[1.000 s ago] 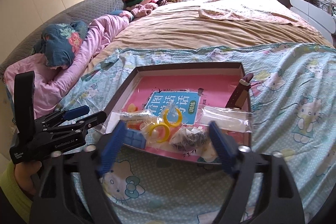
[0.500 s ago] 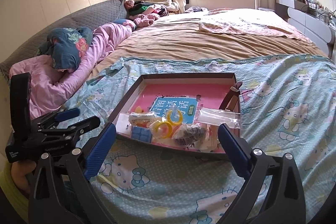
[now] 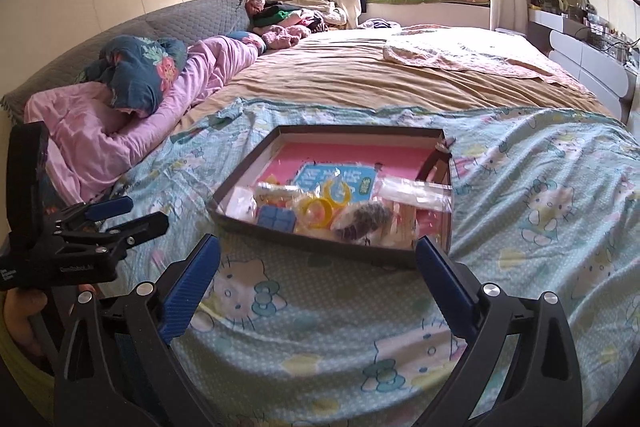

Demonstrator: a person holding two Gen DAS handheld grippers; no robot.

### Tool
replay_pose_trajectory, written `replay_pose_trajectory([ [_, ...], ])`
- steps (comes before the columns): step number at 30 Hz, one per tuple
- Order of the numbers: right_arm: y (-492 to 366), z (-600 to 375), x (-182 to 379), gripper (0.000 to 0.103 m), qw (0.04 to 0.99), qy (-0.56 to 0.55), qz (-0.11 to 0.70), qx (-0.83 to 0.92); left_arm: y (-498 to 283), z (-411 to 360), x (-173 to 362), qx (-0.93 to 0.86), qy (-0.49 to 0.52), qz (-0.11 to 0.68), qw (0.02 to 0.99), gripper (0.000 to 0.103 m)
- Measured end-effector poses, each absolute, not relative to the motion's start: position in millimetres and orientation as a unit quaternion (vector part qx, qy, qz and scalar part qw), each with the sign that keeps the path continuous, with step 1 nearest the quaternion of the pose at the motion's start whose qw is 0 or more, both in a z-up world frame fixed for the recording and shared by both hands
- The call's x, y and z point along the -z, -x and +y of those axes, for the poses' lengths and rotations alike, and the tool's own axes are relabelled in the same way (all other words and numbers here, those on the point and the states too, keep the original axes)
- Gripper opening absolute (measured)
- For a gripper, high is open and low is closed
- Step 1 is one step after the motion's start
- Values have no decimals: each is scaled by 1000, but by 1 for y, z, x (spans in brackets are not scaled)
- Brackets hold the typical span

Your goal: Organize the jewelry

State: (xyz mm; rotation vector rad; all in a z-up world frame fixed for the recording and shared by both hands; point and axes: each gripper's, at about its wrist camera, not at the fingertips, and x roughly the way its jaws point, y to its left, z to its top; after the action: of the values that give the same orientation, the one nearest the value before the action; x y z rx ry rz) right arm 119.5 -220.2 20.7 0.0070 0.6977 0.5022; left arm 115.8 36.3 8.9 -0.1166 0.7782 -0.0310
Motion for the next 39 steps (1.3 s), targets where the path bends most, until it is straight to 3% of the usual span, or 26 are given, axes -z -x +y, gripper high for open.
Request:
replay_pose_trajectory([
  [15,-97,-230,15,97,905,-6,364,-220,-92,29,14,18,64,384,921,93],
  [39,-99,-240,12,97,909,-20,361,-208,-90,25,11,16,57,383,922,93],
])
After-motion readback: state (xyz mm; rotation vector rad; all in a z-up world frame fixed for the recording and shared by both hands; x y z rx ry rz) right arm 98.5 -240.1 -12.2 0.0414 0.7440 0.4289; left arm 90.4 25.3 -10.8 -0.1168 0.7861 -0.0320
